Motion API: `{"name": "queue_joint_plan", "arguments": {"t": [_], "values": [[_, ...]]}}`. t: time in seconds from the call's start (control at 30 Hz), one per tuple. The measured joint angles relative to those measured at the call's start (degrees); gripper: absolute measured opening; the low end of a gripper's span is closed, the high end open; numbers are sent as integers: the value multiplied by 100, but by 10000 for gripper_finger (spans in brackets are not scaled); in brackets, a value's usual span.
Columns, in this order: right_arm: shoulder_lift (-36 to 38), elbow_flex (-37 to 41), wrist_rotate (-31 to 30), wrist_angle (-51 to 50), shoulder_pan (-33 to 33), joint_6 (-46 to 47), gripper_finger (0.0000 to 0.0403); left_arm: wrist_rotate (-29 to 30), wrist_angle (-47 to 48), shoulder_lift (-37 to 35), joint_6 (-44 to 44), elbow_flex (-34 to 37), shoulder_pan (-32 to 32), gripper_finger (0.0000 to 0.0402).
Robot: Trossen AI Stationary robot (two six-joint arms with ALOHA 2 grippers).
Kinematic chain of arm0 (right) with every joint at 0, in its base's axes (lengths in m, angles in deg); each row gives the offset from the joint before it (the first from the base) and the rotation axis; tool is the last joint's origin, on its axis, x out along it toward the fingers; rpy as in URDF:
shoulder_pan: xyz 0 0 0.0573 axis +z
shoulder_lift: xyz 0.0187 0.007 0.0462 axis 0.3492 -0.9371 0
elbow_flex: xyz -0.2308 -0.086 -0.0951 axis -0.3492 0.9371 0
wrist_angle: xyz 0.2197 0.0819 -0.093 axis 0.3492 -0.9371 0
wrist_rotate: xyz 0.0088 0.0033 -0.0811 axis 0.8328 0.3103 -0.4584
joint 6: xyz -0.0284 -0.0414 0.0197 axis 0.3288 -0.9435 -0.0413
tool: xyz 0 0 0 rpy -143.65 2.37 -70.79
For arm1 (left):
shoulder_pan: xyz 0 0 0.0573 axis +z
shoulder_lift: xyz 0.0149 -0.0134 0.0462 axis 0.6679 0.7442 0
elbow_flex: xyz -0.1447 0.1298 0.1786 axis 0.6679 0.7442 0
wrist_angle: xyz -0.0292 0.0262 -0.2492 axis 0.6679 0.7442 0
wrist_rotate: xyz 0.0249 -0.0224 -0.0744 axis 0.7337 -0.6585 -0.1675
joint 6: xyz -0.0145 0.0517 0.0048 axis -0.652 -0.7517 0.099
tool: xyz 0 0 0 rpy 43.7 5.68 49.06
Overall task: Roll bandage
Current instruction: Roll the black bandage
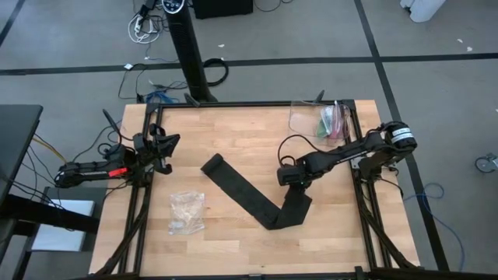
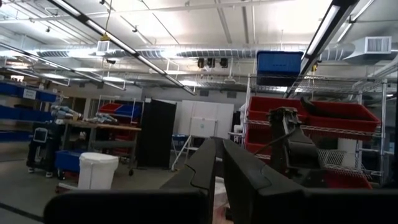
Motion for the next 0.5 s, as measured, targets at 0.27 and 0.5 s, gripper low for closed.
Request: {"name": "queue_joint_plan", "arguments": {"t": [0.27,0.5], "values": [[0,461,474,704,-242,-274,119,0,-3,-1,2,1,1,37],[2,602,465,745,-242,-283,122,0,-4,0,2,0,1,37]]}}
